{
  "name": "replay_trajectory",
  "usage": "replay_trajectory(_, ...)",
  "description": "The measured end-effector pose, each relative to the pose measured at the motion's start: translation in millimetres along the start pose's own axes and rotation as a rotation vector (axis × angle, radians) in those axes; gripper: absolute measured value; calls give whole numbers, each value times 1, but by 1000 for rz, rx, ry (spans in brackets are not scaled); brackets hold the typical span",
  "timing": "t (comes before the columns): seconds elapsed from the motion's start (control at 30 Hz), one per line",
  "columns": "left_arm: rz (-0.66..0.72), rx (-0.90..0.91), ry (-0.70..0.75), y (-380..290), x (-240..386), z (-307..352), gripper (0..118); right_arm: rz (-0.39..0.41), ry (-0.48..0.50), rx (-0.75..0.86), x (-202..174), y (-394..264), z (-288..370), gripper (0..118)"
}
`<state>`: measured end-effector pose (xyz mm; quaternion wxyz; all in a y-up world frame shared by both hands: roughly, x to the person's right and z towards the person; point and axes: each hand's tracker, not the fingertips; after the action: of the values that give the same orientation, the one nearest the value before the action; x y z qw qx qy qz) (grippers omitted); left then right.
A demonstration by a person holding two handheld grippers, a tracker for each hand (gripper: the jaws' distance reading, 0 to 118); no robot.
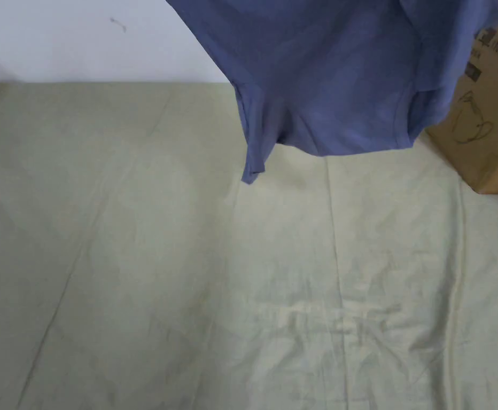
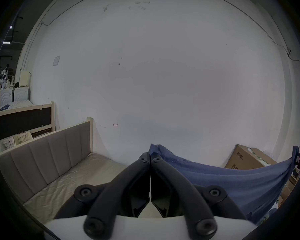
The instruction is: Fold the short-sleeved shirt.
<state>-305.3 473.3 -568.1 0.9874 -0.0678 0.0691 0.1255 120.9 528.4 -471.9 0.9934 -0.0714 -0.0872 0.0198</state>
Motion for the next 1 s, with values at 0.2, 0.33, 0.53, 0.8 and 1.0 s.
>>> replay_trajectory(0.2,0,-140,-22,-67,-9,-16,0,-28,7,-93,1,-42,-35,7)
replay_trajectory(0.33,7,-260,-39,-126,-30,-4,0,-62,65,-223,19,-104,-24,7)
replay_trajectory(0.53,-20,-395,-91,-232,-81,63,0,-72,111,-392,44,-228,38,7)
replay_trajectory(0.8,104,-590,-30,-383,-175,192,0,-184,202,-645,62,-403,157,7)
replay_trajectory(1.0,190,-744,125,-466,-233,272,0,-143,279,-812,52,-485,211,7)
